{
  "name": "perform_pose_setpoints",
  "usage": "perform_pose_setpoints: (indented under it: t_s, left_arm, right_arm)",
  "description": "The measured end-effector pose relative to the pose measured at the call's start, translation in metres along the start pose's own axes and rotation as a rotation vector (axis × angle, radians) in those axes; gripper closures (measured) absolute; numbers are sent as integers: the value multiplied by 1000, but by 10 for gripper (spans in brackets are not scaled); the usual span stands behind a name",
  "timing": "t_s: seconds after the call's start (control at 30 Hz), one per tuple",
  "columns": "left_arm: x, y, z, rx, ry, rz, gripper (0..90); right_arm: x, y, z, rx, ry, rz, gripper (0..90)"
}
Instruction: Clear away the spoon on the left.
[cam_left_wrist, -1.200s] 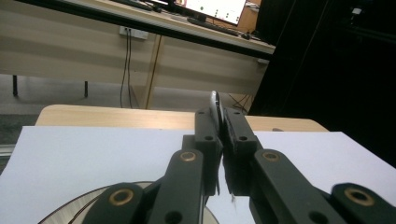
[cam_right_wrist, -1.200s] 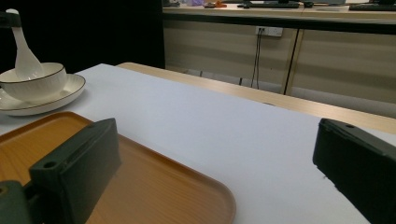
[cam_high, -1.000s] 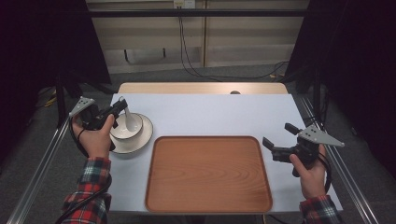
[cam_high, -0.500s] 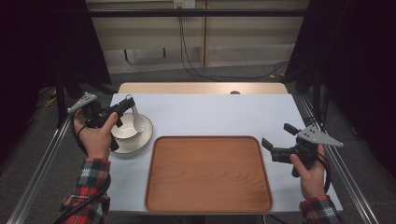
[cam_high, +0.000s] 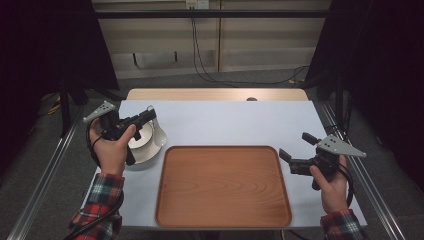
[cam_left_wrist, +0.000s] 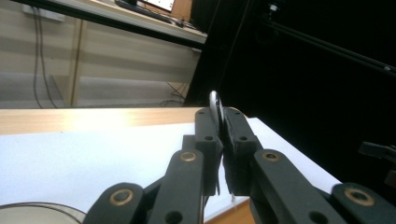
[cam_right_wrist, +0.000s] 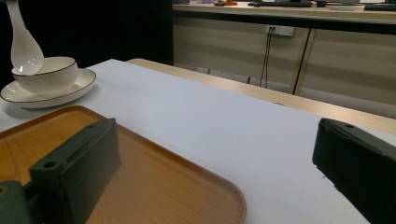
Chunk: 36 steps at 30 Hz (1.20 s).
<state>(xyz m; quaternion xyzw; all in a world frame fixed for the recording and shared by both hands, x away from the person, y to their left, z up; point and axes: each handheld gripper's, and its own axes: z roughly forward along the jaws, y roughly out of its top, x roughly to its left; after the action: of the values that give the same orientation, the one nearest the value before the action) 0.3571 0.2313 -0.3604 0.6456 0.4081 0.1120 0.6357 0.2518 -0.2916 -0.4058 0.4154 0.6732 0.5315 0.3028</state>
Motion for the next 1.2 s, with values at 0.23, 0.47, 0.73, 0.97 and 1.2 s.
perform_pose_setpoints:
  t_s: [0.23, 0.47, 0.73, 0.97, 1.2]
  left_arm:
    - [-9, -6, 4, 15, -39, 2, 857]
    - [-19, -16, 8, 34, -80, 3, 856]
    - [-25, -30, 10, 46, -100, -18, 856]
    - [-26, -38, 9, 62, -121, -25, 856]
    - [-31, -46, 10, 79, -133, -17, 856]
  right_arm:
    - [1, 0, 1, 1, 7, -3, 7]
    - [0, 0, 1, 1, 7, -2, 7]
    - [1, 0, 1, 3, 5, -1, 7]
    - [2, 0, 1, 12, 10, -3, 7]
    - [2, 0, 1, 12, 13, -6, 7]
